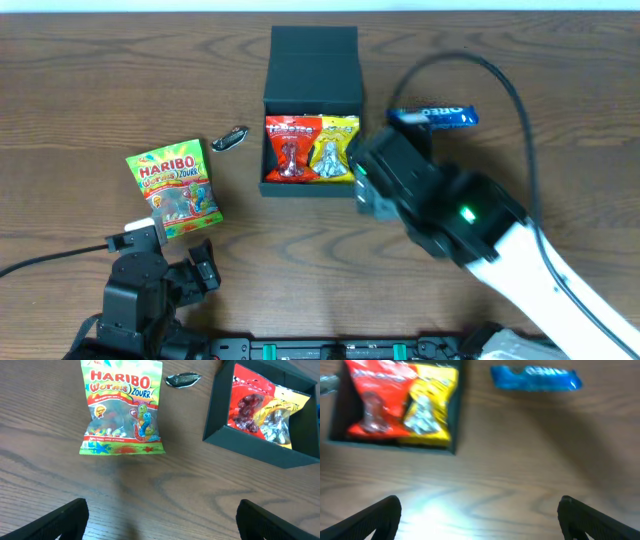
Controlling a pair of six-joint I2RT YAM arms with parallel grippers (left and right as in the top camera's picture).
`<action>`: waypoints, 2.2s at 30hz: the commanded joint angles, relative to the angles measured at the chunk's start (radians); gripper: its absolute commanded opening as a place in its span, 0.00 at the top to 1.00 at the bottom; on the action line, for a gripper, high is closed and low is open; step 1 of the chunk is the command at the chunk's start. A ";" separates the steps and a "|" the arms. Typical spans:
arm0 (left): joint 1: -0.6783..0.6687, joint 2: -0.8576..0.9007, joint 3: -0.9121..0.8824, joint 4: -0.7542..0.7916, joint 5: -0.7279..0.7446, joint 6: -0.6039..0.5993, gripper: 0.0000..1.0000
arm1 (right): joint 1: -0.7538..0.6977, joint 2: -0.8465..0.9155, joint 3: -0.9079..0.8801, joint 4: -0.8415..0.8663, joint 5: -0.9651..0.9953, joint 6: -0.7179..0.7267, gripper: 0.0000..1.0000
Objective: Pack container
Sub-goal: 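Withdraw the right gripper from the box toward the right side, then move the left gripper to the green Haribo bag and grasp it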
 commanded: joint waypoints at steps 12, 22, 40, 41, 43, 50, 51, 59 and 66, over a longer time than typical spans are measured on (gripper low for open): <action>-0.003 0.259 0.195 -0.008 -0.269 -0.075 0.05 | 0.005 -0.380 -0.470 0.006 -0.004 0.221 0.01; 0.211 0.591 0.331 0.017 -0.210 0.080 0.05 | 0.005 -0.373 -0.525 0.025 -0.004 0.220 0.01; 0.491 0.916 0.137 0.317 0.273 0.386 0.05 | 0.005 -0.373 -0.605 0.085 0.019 0.220 0.01; 0.491 0.924 0.120 0.344 0.274 0.385 0.05 | 0.005 -0.373 -0.607 0.089 0.019 0.220 0.01; 0.491 0.940 0.096 0.388 0.274 0.385 0.05 | 0.005 -0.373 -0.607 0.097 0.019 0.220 0.01; 0.491 1.028 0.080 0.497 0.254 0.370 0.05 | 0.005 -0.373 -0.607 0.105 0.019 0.209 0.01; 0.491 1.043 0.080 0.512 0.253 0.370 0.05 | 0.005 -0.373 -0.607 0.106 0.019 0.209 0.01; 0.491 1.167 0.080 0.568 0.163 0.325 0.05 | 0.005 -0.373 -0.607 0.109 0.019 0.209 0.01; 0.491 1.220 0.080 0.586 0.131 0.324 0.05 | 0.005 -0.373 -0.607 0.119 0.019 0.210 0.01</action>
